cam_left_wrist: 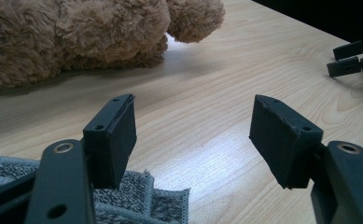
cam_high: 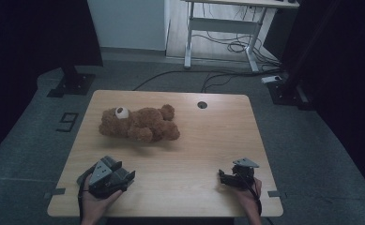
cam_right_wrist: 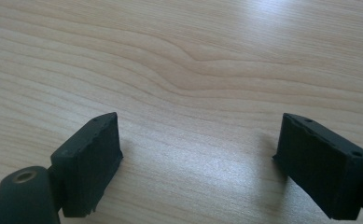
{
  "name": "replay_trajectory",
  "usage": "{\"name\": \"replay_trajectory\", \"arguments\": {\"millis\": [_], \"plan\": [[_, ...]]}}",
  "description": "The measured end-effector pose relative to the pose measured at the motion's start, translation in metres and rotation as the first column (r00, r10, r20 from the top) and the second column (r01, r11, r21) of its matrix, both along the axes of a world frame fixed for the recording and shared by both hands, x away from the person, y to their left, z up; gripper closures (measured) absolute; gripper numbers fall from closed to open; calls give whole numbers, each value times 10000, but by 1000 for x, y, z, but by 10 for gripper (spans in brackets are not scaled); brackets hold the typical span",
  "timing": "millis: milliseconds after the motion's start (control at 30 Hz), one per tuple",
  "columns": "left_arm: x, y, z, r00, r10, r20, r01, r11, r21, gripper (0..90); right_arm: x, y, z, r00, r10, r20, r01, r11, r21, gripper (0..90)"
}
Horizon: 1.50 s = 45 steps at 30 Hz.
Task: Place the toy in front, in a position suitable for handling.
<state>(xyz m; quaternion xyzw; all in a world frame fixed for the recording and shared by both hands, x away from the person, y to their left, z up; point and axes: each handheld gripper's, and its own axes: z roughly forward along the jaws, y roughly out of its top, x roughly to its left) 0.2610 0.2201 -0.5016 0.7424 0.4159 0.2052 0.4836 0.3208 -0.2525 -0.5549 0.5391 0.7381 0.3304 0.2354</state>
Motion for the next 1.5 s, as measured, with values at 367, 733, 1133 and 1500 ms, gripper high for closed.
{"name": "replay_trajectory", "arguments": {"millis": [367, 733, 1133, 1500], "plan": [[1, 1, 0, 9999, 92, 40, -92, 9999, 109, 324, 1, 0, 0, 9999, 111, -47, -111, 9999, -12, 134], [5, 5, 5, 9993, 346, 147, -347, 9993, 122, 324, 0, 10, 2, 9992, 176, 363, -177, 9998, 16, 172], [29, -1, 9, 9987, 502, 29, -503, 9963, 694, 311, 15, 34, 19, 9910, 749, 1113, -823, 9946, 635, 173], [65, -16, 9, 9984, 511, -230, -476, 9900, 1332, 257, 47, 67, 39, 9835, 1377, 1170, -1566, 9725, 1723, 169]]}}
